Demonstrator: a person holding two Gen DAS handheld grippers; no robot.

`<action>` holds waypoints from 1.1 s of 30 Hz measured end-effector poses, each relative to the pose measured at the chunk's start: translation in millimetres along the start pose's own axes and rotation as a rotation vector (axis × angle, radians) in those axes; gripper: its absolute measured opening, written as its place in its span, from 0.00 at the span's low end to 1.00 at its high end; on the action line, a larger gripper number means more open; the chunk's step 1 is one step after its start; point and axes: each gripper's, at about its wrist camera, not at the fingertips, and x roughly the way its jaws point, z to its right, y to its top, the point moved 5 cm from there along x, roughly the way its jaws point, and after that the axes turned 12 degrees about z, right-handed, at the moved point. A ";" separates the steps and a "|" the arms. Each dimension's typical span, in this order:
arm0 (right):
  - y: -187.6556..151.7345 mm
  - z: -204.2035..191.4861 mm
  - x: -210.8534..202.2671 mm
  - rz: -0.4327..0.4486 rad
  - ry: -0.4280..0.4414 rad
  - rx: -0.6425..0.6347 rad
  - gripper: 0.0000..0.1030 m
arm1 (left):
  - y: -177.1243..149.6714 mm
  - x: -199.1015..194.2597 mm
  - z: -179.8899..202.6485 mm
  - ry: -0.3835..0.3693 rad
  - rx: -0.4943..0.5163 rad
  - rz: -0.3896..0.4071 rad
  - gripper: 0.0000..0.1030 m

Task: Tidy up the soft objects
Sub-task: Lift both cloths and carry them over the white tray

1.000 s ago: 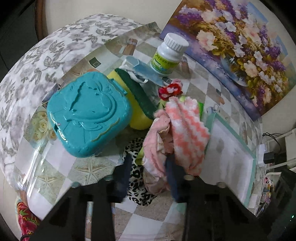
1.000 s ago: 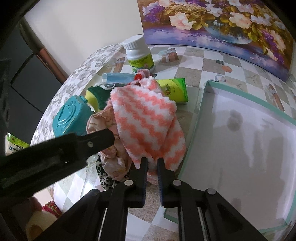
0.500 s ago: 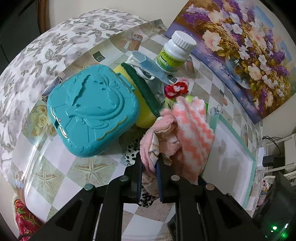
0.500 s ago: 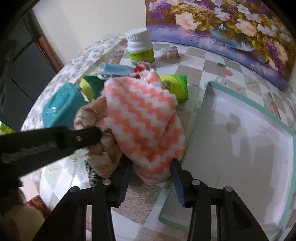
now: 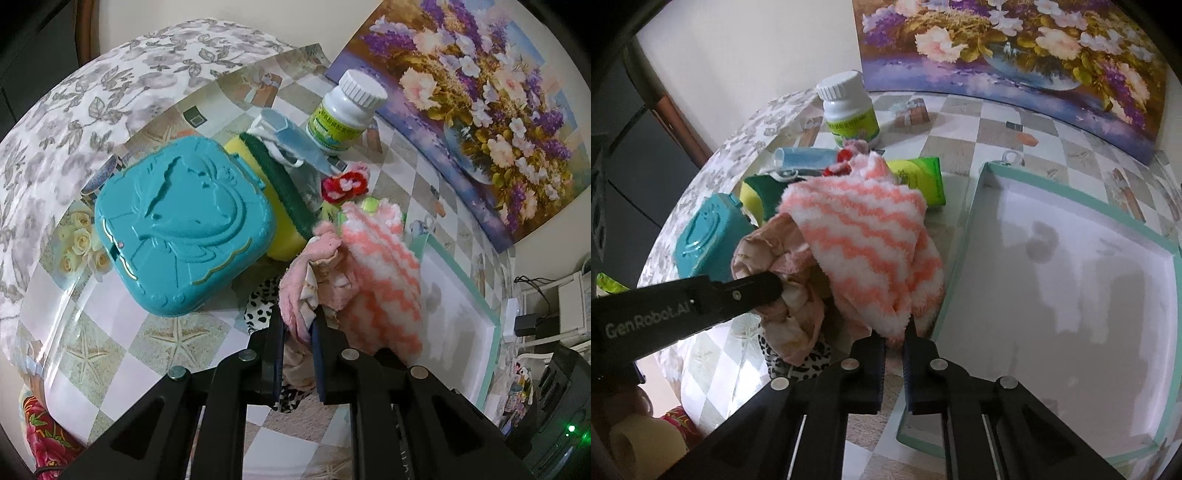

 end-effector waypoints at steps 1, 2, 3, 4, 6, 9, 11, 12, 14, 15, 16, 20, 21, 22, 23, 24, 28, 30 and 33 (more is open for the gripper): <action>0.7 0.3 -1.3 0.004 0.001 0.003 0.08 | 1.4 -2.0 0.1 -0.006 -0.001 0.008 0.11; 2.0 0.6 -2.8 0.008 0.002 0.007 0.08 | 3.0 -4.4 0.4 -0.013 -0.002 0.016 0.10; 3.1 0.6 -5.0 0.014 0.002 0.011 0.08 | 4.1 -6.1 1.0 -0.018 -0.002 0.023 0.10; 5.5 0.5 -7.8 0.023 0.006 0.017 0.08 | 5.5 -8.8 2.0 -0.027 -0.001 0.033 0.10; 10.5 -0.3 -14.4 0.044 0.015 0.024 0.08 | 9.1 -14.8 4.9 -0.039 0.012 0.060 0.09; 17.3 -2.4 -24.3 0.077 0.024 0.027 0.08 | 14.0 -23.7 8.7 -0.055 0.030 0.096 0.09; 22.8 -3.9 -32.3 0.103 0.027 0.029 0.08 | 17.5 -29.4 11.9 -0.075 0.033 0.121 0.08; 25.8 -4.4 -36.3 0.116 0.028 0.029 0.08 | 19.6 -31.9 14.0 -0.082 0.036 0.135 0.08; 30.5 -5.1 -43.8 0.138 0.030 0.028 0.08 | 22.9 -37.2 16.9 -0.096 0.038 0.160 0.08; 33.6 -5.1 -48.5 0.152 0.035 0.032 0.08 | 24.6 -40.9 18.3 -0.109 0.037 0.173 0.08; 36.0 -4.2 -52.0 0.163 0.041 0.035 0.08 | 26.0 -44.6 19.4 -0.123 0.034 0.184 0.08; 48.0 -1.5 -72.9 0.226 0.061 0.059 0.08 | 33.3 -62.8 25.8 -0.178 0.034 0.251 0.08; 51.2 -0.4 -80.0 0.245 0.067 0.067 0.08 | 34.6 -66.6 27.3 -0.188 0.036 0.266 0.08; 53.8 0.2 -85.8 0.261 0.071 0.072 0.08 | 36.4 -72.2 30.0 -0.206 0.038 0.287 0.08; 57.2 1.4 -92.8 0.282 0.074 0.076 0.08 | 37.6 -76.4 32.3 -0.219 0.040 0.302 0.08; 60.6 3.0 -100.2 0.304 0.075 0.079 0.08 | 39.3 -79.9 34.9 -0.230 0.042 0.315 0.08; 69.0 10.4 -124.6 0.379 0.079 0.100 0.08 | 40.6 -98.2 47.6 -0.280 0.073 0.374 0.08; 72.8 16.6 -137.6 0.417 0.071 0.109 0.08 | 39.6 -105.9 56.1 -0.307 0.094 0.394 0.08; 76.5 28.5 -153.7 0.466 0.056 0.126 0.08 | 35.5 -113.0 67.0 -0.327 0.131 0.409 0.08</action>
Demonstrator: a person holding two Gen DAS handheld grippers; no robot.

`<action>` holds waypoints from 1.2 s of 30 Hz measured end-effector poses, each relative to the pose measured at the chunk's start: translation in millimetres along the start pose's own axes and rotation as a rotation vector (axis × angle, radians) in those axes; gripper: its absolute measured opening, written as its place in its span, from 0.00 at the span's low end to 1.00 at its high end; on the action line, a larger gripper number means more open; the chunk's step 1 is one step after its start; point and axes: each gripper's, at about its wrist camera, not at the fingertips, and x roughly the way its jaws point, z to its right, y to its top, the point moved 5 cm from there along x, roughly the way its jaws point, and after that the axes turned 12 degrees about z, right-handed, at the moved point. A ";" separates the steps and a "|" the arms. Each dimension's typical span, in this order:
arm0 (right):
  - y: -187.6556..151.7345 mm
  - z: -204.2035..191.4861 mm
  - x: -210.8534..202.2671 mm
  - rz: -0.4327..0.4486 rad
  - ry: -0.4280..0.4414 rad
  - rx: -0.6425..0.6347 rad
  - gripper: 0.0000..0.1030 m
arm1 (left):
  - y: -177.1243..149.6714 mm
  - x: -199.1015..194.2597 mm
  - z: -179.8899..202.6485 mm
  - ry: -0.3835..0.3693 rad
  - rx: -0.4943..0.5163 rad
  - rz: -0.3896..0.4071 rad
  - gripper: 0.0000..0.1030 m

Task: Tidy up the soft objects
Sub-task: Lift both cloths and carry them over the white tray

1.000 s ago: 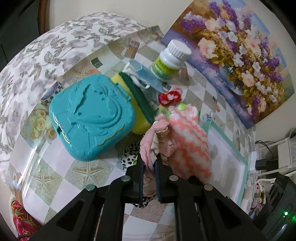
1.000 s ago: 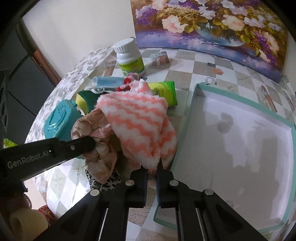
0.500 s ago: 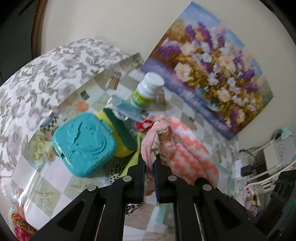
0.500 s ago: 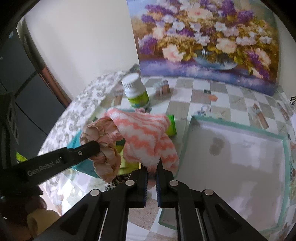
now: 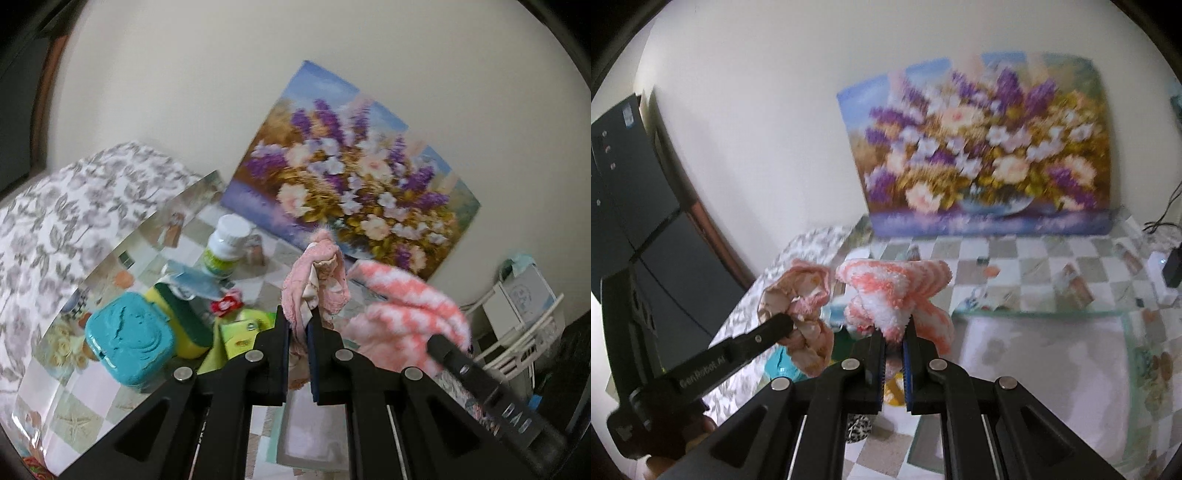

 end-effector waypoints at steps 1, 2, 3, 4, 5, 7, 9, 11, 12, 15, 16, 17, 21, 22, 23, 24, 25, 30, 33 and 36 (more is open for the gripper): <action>3.5 4.7 -4.9 0.016 -0.009 0.005 0.08 | -1.3 0.1 5.1 -0.006 0.015 -0.001 0.08; 7.4 8.9 -9.6 0.031 -0.023 0.009 0.08 | -3.5 1.0 10.2 -0.010 0.031 -0.007 0.08; 10.9 13.7 -14.4 0.046 -0.039 0.011 0.08 | -6.3 2.3 15.2 -0.015 0.046 -0.014 0.08; 14.2 19.9 -19.6 0.062 -0.063 0.009 0.08 | -9.7 3.2 18.8 -0.018 0.058 -0.022 0.08; 17.1 26.1 -24.4 0.074 -0.094 0.005 0.08 | -13.8 5.0 24.6 -0.022 0.078 -0.034 0.08; 21.7 40.7 -34.1 0.093 -0.156 0.001 0.08 | -22.3 7.7 35.3 -0.029 0.115 -0.052 0.08; 23.9 57.1 -41.8 0.100 -0.221 0.008 0.08 | -31.5 10.4 46.7 -0.036 0.156 -0.072 0.08; 23.7 73.0 -45.4 0.099 -0.282 0.010 0.08 | -44.1 14.9 58.9 -0.039 0.205 -0.101 0.08; 24.1 81.2 -48.2 0.096 -0.316 0.011 0.08 | -50.9 18.1 64.9 -0.042 0.228 -0.121 0.08; 21.7 106.0 -54.7 0.074 -0.417 0.014 0.08 | -70.5 29.5 77.8 -0.041 0.286 -0.187 0.08; 20.4 113.9 -55.2 0.064 -0.446 0.017 0.08 | -75.7 33.2 81.4 -0.038 0.303 -0.202 0.08; 17.9 122.2 -57.2 0.053 -0.471 0.020 0.08 | -82.5 37.3 85.9 -0.032 0.330 -0.219 0.08; 6.5 151.8 -53.0 -0.009 -0.535 0.044 0.08 | -103.0 53.6 98.7 -0.015 0.412 -0.268 0.08; 2.0 158.0 -51.1 -0.025 -0.542 0.051 0.08 | -107.6 57.3 99.9 -0.012 0.421 -0.278 0.08; -3.5 162.6 -46.4 -0.042 -0.547 0.058 0.08 | -113.3 62.4 100.8 -0.005 0.435 -0.292 0.08; -9.8 169.4 -40.6 -0.071 -0.555 0.070 0.08 | -118.8 68.2 101.0 0.003 0.448 -0.307 0.08; -16.7 174.5 -34.6 -0.098 -0.561 0.082 0.08 | -122.7 72.7 101.1 0.009 0.456 -0.317 0.08; -63.5 199.4 -3.7 -0.267 -0.564 0.148 0.08 | -146.3 99.7 93.2 0.055 0.472 -0.393 0.08; -82.6 205.6 4.8 -0.330 -0.557 0.179 0.08 | -156.1 109.1 84.4 0.073 0.444 -0.438 0.08; -96.7 206.4 10.1 -0.379 -0.558 0.175 0.08 | -166.0 114.3 77.3 0.093 0.442 -0.478 0.08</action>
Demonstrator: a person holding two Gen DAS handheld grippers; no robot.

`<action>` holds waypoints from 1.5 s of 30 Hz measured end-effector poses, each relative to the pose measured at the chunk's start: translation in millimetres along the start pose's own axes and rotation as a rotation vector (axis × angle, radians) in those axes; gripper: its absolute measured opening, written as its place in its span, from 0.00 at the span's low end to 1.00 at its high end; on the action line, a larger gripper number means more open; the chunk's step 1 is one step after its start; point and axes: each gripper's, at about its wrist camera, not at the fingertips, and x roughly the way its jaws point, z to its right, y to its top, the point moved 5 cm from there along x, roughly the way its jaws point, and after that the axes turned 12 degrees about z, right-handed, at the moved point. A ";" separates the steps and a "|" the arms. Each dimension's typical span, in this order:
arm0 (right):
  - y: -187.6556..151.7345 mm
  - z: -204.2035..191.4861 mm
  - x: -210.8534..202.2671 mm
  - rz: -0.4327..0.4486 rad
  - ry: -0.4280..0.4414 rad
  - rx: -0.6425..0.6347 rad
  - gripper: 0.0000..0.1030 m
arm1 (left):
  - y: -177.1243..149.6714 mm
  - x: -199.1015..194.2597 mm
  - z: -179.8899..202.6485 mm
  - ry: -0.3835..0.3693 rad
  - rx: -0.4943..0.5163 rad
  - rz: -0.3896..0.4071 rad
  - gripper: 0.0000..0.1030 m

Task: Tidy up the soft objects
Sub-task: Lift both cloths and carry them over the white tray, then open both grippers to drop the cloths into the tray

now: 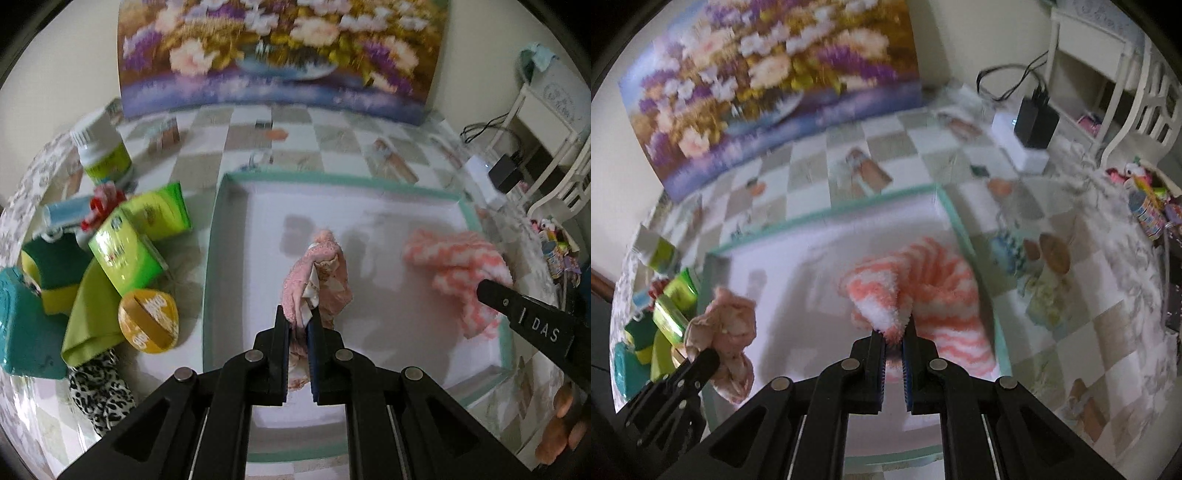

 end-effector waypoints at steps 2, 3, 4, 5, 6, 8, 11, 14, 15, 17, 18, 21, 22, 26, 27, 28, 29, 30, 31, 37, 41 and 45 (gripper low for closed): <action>-5.7 -2.4 6.5 -0.029 -0.001 -0.009 0.09 | -5.1 4.3 -0.7 0.000 -0.006 -0.028 0.08; -9.2 -3.5 10.0 -0.047 -0.001 -0.015 0.09 | -6.3 6.2 -0.6 -0.004 -0.010 -0.038 0.09; -11.6 -5.9 12.9 -0.063 0.000 -0.019 0.09 | -7.4 6.5 -0.2 -0.007 -0.011 -0.042 0.09; -14.4 -7.0 15.1 -0.078 0.002 -0.022 0.11 | -8.4 6.4 0.5 -0.006 -0.008 -0.046 0.09; -18.3 -8.1 18.0 -0.098 0.004 -0.027 0.11 | -9.3 6.6 1.3 -0.002 0.000 -0.047 0.09; -23.7 -10.1 23.4 -0.130 0.008 -0.033 0.11 | -10.0 6.9 2.7 0.012 0.015 -0.050 0.09; -31.9 -12.2 29.3 -0.172 0.005 -0.048 0.11 | -10.7 7.4 5.0 0.014 0.030 -0.060 0.10; -37.3 -15.1 32.8 -0.204 -0.010 -0.075 0.18 | -10.3 7.3 5.1 0.023 0.035 -0.068 0.13; -38.1 -16.0 33.1 -0.210 -0.013 -0.080 0.23 | -10.1 7.1 4.9 0.026 0.036 -0.069 0.14; -38.3 -17.7 31.7 -0.214 -0.022 -0.093 0.33 | -9.1 7.3 4.0 0.026 0.031 -0.071 0.17; -37.6 -18.4 30.2 -0.213 -0.027 -0.099 0.38 | -8.3 6.8 3.1 0.026 0.022 -0.072 0.17; -33.0 -20.3 23.2 -0.198 -0.034 -0.107 0.43 | -4.8 3.2 1.6 0.018 0.004 -0.065 0.28; -31.4 -21.0 21.1 -0.193 -0.034 -0.107 0.44 | -3.5 1.5 1.3 0.015 -0.001 -0.058 0.37; -23.4 -22.9 7.3 -0.160 -0.038 -0.114 0.56 | 5.9 -9.4 0.2 0.010 -0.022 -0.011 0.62; -21.9 -24.1 4.3 -0.152 -0.039 -0.118 0.56 | 7.9 -12.1 -0.1 0.008 -0.026 0.001 0.64; -19.5 -22.9 1.6 -0.146 -0.040 -0.119 0.56 | 9.3 -13.8 -0.1 0.004 -0.029 0.008 0.69; -17.0 -24.1 1.5 -0.139 -0.041 -0.121 0.57 | 11.0 -15.6 -0.2 -0.002 -0.033 0.015 0.74; -14.7 -23.8 -0.2 -0.132 -0.041 -0.120 0.59 | 12.2 -16.8 -0.3 -0.008 -0.038 0.020 0.77; -12.2 -23.8 -3.1 -0.124 -0.043 -0.121 0.60 | 12.7 -17.7 -0.8 -0.009 -0.042 0.024 0.82; -0.7 -22.6 -14.6 -0.076 -0.057 -0.119 0.73 | 16.8 -20.7 -12.7 0.007 -0.093 0.043 0.91; 4.0 -18.2 -21.3 -0.053 -0.074 -0.109 0.87 | 21.6 -22.6 -23.9 0.028 -0.127 0.068 0.95; 8.3 -16.3 -24.1 -0.031 -0.070 -0.099 1.00 | 27.2 -26.6 -31.3 0.036 -0.141 0.087 0.96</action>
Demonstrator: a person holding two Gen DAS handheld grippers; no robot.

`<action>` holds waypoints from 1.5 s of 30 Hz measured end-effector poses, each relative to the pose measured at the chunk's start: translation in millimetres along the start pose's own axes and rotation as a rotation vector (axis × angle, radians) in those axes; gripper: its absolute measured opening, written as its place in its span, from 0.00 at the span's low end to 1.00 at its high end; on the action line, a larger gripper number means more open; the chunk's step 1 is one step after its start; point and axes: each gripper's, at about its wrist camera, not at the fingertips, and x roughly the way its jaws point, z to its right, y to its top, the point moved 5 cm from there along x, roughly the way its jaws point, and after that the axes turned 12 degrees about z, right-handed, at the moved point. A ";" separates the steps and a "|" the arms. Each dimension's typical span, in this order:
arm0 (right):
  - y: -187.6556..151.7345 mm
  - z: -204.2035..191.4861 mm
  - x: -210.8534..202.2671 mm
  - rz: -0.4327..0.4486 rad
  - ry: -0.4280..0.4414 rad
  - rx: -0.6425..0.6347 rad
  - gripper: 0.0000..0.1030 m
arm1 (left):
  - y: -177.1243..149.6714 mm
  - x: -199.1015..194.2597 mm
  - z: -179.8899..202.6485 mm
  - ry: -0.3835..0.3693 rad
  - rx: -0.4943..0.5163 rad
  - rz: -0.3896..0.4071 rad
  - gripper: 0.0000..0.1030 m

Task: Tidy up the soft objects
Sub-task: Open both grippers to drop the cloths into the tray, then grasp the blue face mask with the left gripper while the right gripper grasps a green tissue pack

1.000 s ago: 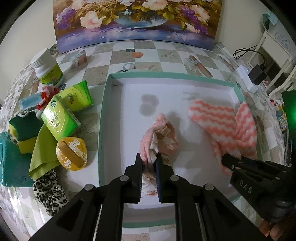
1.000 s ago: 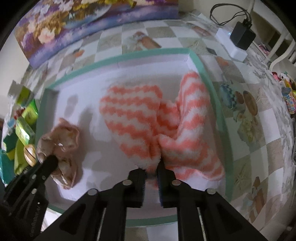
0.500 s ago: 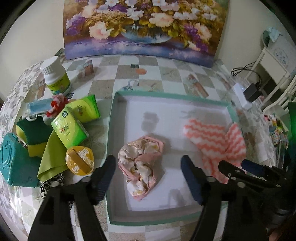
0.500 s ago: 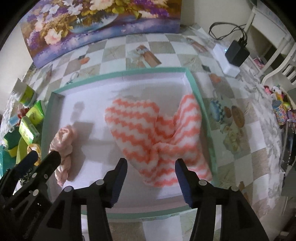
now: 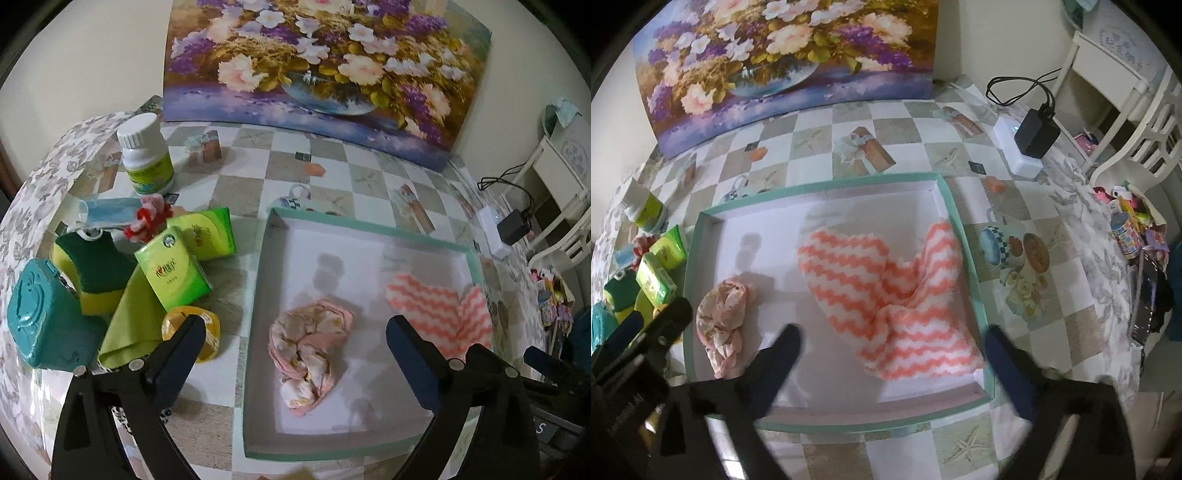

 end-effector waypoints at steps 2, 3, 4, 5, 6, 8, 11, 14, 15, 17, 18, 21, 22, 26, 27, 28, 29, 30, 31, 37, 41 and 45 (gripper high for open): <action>2.0 -1.0 -2.0 0.010 0.002 -0.001 1.00 | 4.5 -2.5 -2.1 0.006 0.003 0.012 0.96; 3.1 -1.7 -3.1 0.015 0.006 0.000 1.00 | 7.4 -3.8 -3.1 0.016 0.009 0.019 0.97; 4.6 -2.5 -4.2 0.021 0.010 0.001 1.00 | 10.1 -4.6 -4.3 0.022 0.010 0.025 0.99; 5.5 -3.3 -4.9 0.024 0.013 0.001 1.00 | 13.4 -5.3 -5.6 0.024 0.007 0.031 1.00; 6.5 -3.7 -5.7 0.027 0.015 0.002 1.00 | 16.5 -5.3 -7.0 0.021 0.001 0.034 1.00; 8.9 -3.9 -6.8 0.036 0.016 0.006 1.00 | 26.0 -4.8 -10.2 0.008 -0.020 0.038 1.00; 11.4 -3.0 -5.5 0.043 0.022 0.020 1.00 | 41.1 -7.0 -15.6 0.018 -0.051 0.073 1.00; 15.1 -1.0 -3.1 0.054 0.027 0.044 1.00 | 58.1 -7.8 -22.0 0.022 -0.070 0.091 1.00; 16.9 -0.9 -2.7 0.060 0.031 0.053 1.00 | 63.3 -8.3 -24.5 0.025 -0.076 0.095 1.00; 21.7 -2.0 -3.0 0.082 0.047 0.069 1.00 | 75.1 -10.5 -32.0 0.046 -0.083 0.109 1.00; 25.1 -2.5 -3.7 0.097 0.060 0.084 1.00 | 80.1 -11.8 -35.7 0.058 -0.081 0.118 1.00; 33.6 -6.5 -6.2 0.125 0.121 0.139 1.00 | 92.6 -15.7 -49.3 0.069 -0.087 0.151 1.00; 35.6 -9.6 -6.9 0.128 0.141 0.151 1.00 | 95.1 -17.2 -55.1 0.070 -0.093 0.156 1.00; 43.5 -24.5 -8.3 0.148 0.174 0.146 1.00 | 101.2 -21.8 -84.0 0.089 -0.130 0.181 1.00; 45.3 -29.0 -8.0 0.148 0.182 0.144 1.00 | 103.2 -22.3 -95.1 0.097 -0.143 0.177 1.00; 46.4 -31.7 -7.6 0.146 0.191 0.146 1.00 | 104.2 -23.7 -103.0 0.103 -0.154 0.177 1.00; 47.6 -35.0 -7.2 0.135 0.207 0.149 1.00 | 105.6 -25.0 -112.8 0.113 -0.168 0.176 1.00; 49.5 -39.3 -7.4 0.136 0.220 0.150 1.00 | 106.2 -25.8 -120.8 0.126 -0.178 0.172 1.00; 50.6 -42.3 -9.0 0.138 0.230 0.149 1.00 | 106.5 -27.8 -132.1 0.148 -0.188 0.167 1.00; 59.0 -74.6 -17.0 0.169 0.307 0.099 1.00 | 108.0 -40.3 -184.7 0.252 -0.211 0.182 1.00; 56.7 -111.4 -15.6 0.160 0.346 0.015 1.00 | 99.0 -39.6 -218.0 0.294 -0.260 0.141 1.00; 49.3 -152.5 -12.2 0.140 0.391 -0.064 1.00 | 86.0 -29.2 -239.1 0.290 -0.309 0.052 1.00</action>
